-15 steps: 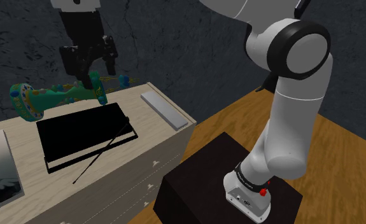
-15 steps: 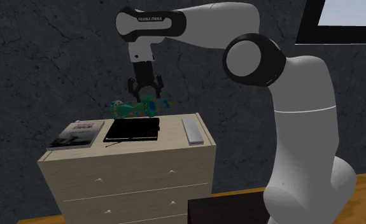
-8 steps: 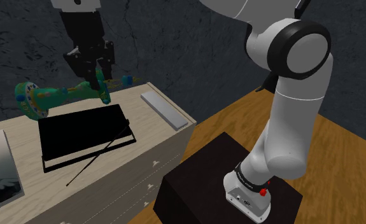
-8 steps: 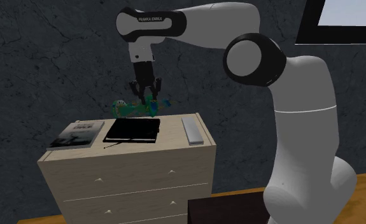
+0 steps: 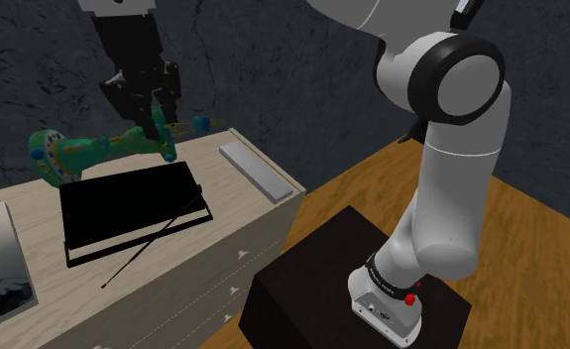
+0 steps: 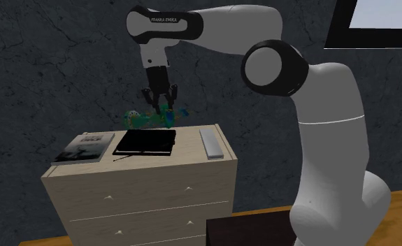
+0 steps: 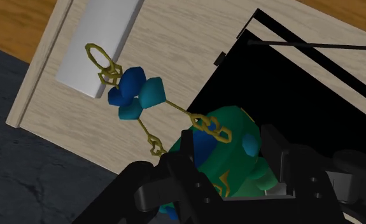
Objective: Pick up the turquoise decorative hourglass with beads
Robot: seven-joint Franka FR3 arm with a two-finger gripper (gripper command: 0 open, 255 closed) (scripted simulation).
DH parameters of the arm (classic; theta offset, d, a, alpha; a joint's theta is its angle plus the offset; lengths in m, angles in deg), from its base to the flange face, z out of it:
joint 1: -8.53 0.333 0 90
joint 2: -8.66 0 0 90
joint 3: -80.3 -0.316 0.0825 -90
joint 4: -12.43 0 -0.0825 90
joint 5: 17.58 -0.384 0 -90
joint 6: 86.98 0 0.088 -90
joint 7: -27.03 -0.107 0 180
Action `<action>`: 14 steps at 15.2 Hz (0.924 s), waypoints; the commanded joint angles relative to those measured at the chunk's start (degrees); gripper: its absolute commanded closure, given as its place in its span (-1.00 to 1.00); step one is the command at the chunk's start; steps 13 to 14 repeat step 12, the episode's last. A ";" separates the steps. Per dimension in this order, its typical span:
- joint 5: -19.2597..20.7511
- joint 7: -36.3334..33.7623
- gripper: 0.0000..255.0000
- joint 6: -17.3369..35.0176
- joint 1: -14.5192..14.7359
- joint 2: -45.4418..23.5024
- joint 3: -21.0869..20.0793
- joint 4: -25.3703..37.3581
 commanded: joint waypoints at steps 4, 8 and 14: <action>0.89 -0.35 1.00 -2.31 1.15 -3.09 -0.02 7.37; 1.93 -0.77 1.00 -7.22 2.68 -5.81 -0.06 14.99; 2.78 -0.97 1.00 -10.47 3.93 -8.00 -0.03 20.44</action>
